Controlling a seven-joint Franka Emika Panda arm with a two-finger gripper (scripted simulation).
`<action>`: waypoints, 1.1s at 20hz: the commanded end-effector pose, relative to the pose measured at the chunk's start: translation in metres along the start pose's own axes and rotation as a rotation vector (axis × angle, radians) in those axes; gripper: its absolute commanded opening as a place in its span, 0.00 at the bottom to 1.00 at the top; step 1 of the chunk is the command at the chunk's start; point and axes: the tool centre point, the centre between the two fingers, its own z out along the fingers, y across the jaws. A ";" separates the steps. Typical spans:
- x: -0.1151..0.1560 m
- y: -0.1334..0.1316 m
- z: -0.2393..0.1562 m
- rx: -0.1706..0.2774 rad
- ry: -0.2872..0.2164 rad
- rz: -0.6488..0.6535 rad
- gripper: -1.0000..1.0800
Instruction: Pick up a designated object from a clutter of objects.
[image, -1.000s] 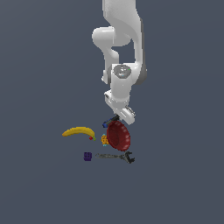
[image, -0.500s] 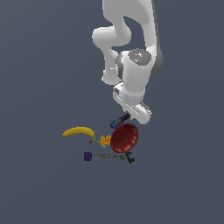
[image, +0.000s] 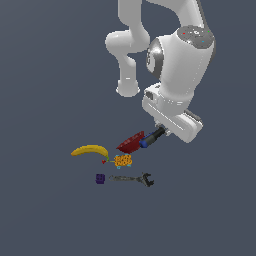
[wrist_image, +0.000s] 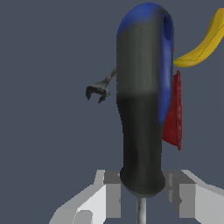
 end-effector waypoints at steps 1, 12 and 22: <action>-0.001 -0.014 -0.017 0.000 0.000 0.001 0.00; -0.003 -0.069 -0.077 0.000 -0.001 0.001 0.00; -0.003 -0.102 -0.112 0.000 -0.001 0.001 0.00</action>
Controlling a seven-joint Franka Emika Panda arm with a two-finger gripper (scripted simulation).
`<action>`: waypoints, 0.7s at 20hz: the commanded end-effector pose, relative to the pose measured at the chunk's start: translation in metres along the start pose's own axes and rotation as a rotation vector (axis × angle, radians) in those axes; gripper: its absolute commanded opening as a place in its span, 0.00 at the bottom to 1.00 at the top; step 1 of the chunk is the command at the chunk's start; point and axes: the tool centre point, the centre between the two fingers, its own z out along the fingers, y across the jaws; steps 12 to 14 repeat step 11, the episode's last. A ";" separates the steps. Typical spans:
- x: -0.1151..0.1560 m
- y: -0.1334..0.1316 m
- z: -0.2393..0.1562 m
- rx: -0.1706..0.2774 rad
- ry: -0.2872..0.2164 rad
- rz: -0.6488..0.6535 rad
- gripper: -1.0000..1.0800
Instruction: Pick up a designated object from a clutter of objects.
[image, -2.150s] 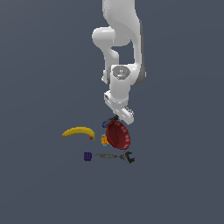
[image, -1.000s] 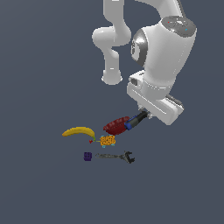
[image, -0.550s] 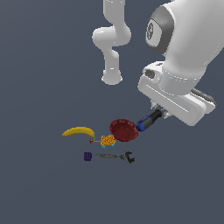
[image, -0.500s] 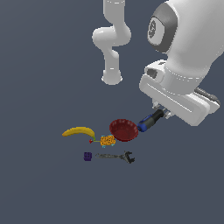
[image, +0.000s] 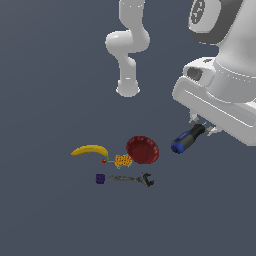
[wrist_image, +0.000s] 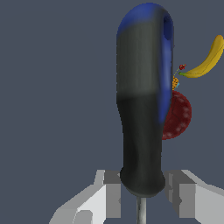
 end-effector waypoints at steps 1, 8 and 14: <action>0.000 -0.006 -0.007 0.001 0.000 0.000 0.00; 0.000 -0.014 -0.015 0.001 0.000 0.000 0.00; 0.000 -0.015 -0.016 0.001 0.000 0.000 0.00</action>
